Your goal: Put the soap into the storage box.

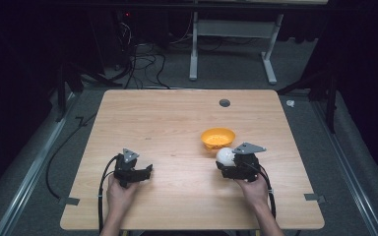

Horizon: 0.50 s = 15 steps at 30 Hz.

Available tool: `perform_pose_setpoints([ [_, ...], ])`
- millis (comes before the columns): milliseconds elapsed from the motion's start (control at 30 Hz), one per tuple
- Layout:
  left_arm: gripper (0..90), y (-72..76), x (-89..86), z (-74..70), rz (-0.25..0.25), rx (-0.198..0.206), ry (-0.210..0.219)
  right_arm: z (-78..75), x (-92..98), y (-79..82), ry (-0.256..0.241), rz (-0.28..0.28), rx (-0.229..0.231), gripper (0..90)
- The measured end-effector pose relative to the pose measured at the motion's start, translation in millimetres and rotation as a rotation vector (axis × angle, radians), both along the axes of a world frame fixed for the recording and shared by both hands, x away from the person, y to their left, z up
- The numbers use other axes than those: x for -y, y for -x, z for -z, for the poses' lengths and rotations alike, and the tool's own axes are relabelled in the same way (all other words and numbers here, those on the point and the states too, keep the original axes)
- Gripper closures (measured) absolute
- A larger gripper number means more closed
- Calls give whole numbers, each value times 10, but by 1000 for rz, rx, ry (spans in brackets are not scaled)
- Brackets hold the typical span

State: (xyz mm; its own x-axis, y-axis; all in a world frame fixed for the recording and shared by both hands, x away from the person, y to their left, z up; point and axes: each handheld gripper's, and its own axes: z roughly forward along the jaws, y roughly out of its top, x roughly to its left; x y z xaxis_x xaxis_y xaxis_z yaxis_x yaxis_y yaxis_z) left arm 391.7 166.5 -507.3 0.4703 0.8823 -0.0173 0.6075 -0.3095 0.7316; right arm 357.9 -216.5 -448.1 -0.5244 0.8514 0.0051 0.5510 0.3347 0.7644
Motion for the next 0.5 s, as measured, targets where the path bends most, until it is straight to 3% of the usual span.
perform_pose_setpoints([
  [500, 203, 1, 0, 0, 1, 0, 0, -123, 5, -135, -11, 5, 18, 246],
])
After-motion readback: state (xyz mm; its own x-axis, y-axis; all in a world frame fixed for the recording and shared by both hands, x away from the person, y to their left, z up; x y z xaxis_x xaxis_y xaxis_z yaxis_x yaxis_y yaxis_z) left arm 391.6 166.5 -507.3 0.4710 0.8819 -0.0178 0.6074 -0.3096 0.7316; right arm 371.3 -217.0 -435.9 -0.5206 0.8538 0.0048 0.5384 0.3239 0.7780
